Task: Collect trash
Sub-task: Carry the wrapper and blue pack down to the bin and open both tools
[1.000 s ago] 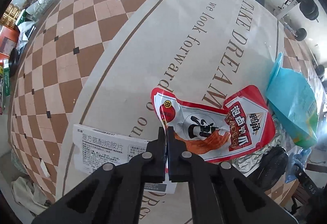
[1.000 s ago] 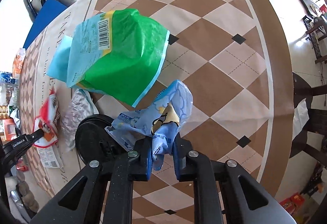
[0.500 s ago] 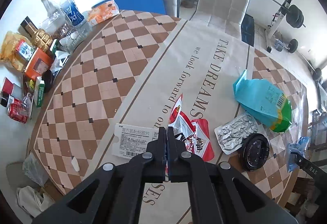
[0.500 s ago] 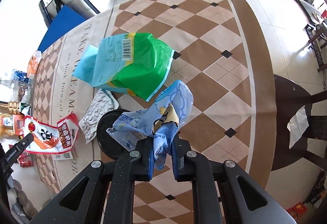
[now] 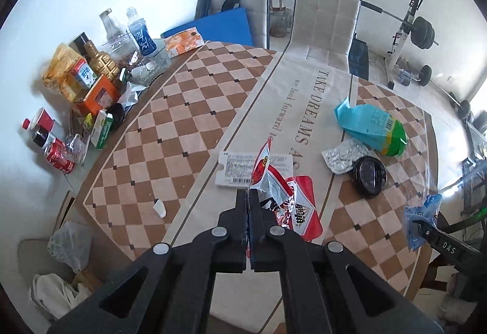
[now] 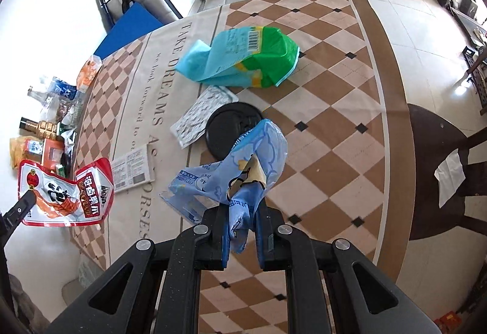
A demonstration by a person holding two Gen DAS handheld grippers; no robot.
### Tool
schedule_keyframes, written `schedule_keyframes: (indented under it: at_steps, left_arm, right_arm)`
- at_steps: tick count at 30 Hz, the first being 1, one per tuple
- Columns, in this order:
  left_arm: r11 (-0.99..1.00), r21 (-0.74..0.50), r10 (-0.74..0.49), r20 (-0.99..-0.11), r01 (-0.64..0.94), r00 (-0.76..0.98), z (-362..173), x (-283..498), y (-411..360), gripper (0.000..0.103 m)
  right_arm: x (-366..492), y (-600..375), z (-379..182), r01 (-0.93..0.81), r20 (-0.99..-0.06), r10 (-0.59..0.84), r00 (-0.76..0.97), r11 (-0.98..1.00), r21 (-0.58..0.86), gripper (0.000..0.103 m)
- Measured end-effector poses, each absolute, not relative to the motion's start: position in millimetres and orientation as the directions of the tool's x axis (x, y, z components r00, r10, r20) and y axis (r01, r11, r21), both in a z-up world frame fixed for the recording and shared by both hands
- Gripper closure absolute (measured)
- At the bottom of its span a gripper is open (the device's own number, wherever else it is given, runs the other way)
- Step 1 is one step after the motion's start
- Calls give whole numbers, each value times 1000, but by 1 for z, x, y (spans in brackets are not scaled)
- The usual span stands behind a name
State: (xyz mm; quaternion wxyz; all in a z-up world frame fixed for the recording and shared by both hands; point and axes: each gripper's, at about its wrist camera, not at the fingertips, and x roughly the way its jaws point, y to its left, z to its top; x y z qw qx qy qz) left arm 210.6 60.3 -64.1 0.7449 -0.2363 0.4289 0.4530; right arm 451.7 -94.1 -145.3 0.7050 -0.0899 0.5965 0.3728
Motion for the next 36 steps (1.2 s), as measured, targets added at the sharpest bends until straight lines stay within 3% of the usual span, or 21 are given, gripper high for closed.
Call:
schedule_keyframes:
  at_steps: [9, 18, 26, 36]
  left_arm:
    - [490, 30, 442, -870, -871, 218, -83, 96, -24, 103]
    - [468, -5, 281, -947, -884, 154, -162, 6, -91, 103]
    - [436, -60, 100, -988, -898, 115, -285, -2, -106, 103]
    - [444, -101, -6, -994, -890, 110, -486, 46, -63, 103]
  right_arm:
    - [314, -173, -146, -662, -896, 443, -43, 659, 358, 90]
    - [185, -244, -206, -708, -935, 325, -142, 627, 325, 90]
    - [141, -285, -322, -724, -970, 143, -198, 645, 243, 90]
    - [153, -267, -529, -696, -980, 51, -191, 698, 171, 90]
